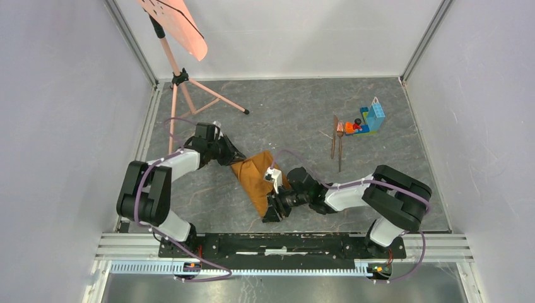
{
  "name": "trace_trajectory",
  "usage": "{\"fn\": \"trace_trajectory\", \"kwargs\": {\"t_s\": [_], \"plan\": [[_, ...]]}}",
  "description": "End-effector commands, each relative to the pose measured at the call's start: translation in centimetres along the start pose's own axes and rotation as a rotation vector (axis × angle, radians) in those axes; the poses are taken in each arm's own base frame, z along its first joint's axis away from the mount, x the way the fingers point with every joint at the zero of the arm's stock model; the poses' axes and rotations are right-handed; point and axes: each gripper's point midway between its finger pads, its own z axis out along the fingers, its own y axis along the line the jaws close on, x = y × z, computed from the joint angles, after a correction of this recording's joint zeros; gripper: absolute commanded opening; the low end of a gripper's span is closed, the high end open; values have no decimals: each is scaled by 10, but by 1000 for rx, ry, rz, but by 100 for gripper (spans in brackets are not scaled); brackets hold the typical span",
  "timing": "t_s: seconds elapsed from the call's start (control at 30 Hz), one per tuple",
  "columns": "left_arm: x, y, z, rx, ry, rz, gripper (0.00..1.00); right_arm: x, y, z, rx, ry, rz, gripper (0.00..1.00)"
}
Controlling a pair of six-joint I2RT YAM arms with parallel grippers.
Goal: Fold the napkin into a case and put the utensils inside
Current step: Smooth out the 2/3-rectangle-folded napkin at the center of the board.
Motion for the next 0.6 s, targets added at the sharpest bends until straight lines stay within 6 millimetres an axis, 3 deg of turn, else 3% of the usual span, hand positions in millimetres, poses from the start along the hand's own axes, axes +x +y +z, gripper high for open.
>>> {"fn": "trace_trajectory", "kwargs": {"t_s": [0.0,0.13,0.33,0.57], "plan": [[-14,-35,-34,76,-51,115,23,-29,5,-5,36,-62,-83,51],[-7,-41,-40,117,-47,88,21,-33,10,-3,12,-75,-70,51],[0,-33,-20,152,-13,23,15,-26,17,4,-38,-71,-55,48],[-6,3,10,18,-28,21,13,2,14,15,-61,-50,-2,42]]}}
